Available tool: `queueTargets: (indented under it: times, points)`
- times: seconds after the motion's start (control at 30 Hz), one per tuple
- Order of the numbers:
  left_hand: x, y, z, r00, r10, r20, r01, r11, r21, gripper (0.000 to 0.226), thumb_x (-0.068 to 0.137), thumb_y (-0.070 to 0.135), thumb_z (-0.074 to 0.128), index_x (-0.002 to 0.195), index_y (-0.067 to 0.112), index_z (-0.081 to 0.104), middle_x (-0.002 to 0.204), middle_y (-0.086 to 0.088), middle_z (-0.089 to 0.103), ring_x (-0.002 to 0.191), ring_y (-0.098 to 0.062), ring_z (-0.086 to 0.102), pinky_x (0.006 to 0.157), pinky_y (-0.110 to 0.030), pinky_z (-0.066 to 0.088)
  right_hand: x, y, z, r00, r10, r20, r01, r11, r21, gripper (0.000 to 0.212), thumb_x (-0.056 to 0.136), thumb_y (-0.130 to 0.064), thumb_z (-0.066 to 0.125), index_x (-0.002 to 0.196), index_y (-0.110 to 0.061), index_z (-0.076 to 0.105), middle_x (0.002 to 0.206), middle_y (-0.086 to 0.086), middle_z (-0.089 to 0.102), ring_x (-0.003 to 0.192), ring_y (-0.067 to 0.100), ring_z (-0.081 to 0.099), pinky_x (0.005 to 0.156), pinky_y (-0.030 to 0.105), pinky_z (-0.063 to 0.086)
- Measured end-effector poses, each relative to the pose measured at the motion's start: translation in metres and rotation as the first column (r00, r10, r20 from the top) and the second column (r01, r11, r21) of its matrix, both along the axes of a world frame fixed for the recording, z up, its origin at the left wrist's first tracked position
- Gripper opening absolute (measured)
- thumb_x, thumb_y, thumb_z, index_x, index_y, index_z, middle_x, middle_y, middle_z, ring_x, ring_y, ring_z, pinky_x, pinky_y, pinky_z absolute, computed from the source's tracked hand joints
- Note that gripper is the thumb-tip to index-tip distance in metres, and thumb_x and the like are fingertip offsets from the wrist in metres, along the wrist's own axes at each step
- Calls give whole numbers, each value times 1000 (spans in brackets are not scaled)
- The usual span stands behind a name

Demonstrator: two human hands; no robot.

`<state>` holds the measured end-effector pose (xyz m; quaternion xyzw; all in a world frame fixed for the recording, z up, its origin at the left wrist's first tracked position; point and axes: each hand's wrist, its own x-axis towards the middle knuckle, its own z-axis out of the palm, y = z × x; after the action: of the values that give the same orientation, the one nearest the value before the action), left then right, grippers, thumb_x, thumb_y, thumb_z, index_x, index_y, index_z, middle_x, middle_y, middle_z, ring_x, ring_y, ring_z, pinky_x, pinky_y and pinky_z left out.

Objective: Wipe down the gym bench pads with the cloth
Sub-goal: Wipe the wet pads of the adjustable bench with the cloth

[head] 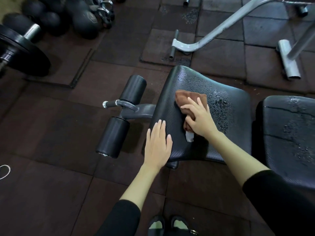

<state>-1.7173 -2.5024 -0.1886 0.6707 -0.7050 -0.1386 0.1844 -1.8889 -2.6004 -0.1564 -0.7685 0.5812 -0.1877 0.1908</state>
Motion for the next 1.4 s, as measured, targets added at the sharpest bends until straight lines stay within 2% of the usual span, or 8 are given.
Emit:
queueTargets:
  times: [0.17, 0.33, 0.53, 0.7, 1.03, 1.1, 1.27, 1.4]
  points:
    - [-15, -8, -3, 992, -55, 115, 55, 998, 8, 54, 93, 28, 29, 139, 4, 42, 144, -12, 43, 133, -25, 40, 106, -46, 37, -5, 44, -20, 999, -36, 24, 35, 999, 31, 43, 73, -27, 48, 114, -29, 60, 148, -1, 40, 144, 32, 19, 114, 52, 12]
    - [-24, -3, -2, 977, -83, 195, 83, 996, 8, 53, 93, 28, 29, 140, 6, 42, 145, -14, 41, 135, -27, 37, 107, -49, 33, -36, 97, -32, 997, 49, -51, -49, 999, -7, 40, 81, -41, 45, 120, -36, 55, 151, -9, 35, 144, 29, 20, 112, 56, 16]
    - [-38, -13, 0, 962, -142, 231, 147, 989, -1, 53, 92, 29, 30, 140, 10, 42, 147, -9, 41, 136, -23, 37, 108, -51, 31, -44, 77, -35, 987, -106, -121, 106, 994, -12, 48, 81, -55, 46, 127, -42, 48, 153, -13, 30, 145, 27, 16, 112, 60, 9]
    - [-46, -24, 1, 952, -186, 241, 193, 981, -3, 53, 91, 29, 30, 140, 11, 43, 146, -7, 41, 135, -23, 38, 107, -51, 31, -56, 47, -34, 958, -277, -80, 282, 958, 60, 53, 82, -51, 60, 131, -40, 45, 156, -8, 22, 146, 30, 7, 113, 60, 7]
    - [-50, -29, -6, 924, -222, 311, 234, 972, -2, 53, 92, 30, 30, 143, 17, 40, 149, -6, 38, 137, -23, 35, 108, -54, 27, -73, 116, -45, 996, -90, -10, 89, 996, -6, 35, 85, -42, 47, 119, -35, 54, 151, -8, 35, 145, 27, 16, 113, 52, 17]
    - [-52, -31, -6, 915, -256, 311, 272, 962, -5, 53, 92, 29, 31, 143, 19, 39, 149, -5, 37, 137, -23, 35, 108, -54, 27, -89, 112, -47, 987, -161, 27, 160, 987, 22, 35, 82, -36, 48, 116, -34, 56, 150, -8, 36, 145, 27, 17, 112, 52, 17]
    - [-54, -33, -6, 910, -272, 312, 285, 958, 4, 53, 93, 30, 29, 144, 20, 36, 150, -5, 36, 138, -23, 33, 109, -54, 26, -115, 105, -44, 811, -559, 174, 550, 829, 99, 31, 84, -21, 55, 114, -28, 58, 150, -2, 37, 144, 32, 16, 112, 55, 17]
    - [-54, -33, -7, 910, -260, 322, 277, 961, -7, 53, 92, 30, 30, 144, 20, 37, 150, -5, 36, 137, -23, 34, 108, -54, 26, -88, 101, -36, 629, -763, 146, 745, 646, 165, 35, 84, -17, 58, 118, -26, 57, 153, -2, 31, 145, 30, 11, 110, 59, 20]
